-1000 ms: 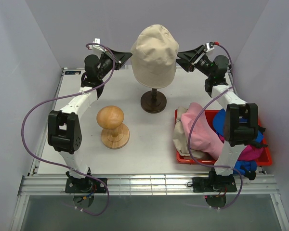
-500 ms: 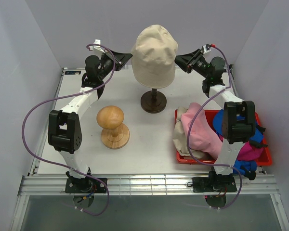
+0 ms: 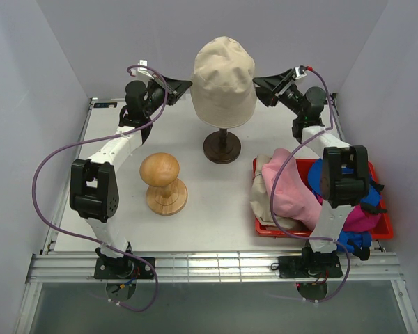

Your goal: Stack the hats

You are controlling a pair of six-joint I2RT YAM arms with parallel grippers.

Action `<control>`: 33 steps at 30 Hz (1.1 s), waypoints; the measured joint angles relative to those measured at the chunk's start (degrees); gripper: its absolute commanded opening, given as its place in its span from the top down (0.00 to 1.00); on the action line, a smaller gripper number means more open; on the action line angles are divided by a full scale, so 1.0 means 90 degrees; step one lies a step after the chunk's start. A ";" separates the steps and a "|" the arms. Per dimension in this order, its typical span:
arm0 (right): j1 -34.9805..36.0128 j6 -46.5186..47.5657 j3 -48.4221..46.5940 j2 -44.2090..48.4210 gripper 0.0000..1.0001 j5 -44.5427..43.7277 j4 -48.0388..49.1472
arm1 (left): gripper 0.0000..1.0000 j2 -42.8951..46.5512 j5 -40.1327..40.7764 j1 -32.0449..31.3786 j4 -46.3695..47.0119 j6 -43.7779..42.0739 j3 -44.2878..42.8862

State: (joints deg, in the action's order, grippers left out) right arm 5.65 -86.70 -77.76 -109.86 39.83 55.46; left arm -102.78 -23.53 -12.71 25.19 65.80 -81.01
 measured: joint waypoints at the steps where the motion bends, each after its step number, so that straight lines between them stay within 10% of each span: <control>1: 0.0000 -0.0022 0.0051 0.0000 0.35 -0.0010 0.0039 | 1.00 0.0000 0.0010 -0.0002 -0.0019 -0.0002 0.0000; 33: 0.0078 -0.0835 0.0211 -0.0141 0.90 -0.0282 0.0925 | 1.00 0.0000 0.0160 -0.0019 -0.0347 -0.0151 0.0000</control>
State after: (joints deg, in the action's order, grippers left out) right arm 6.35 -94.21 -75.85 -111.13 37.30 63.79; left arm -102.78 -22.09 -12.88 22.06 64.45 -81.01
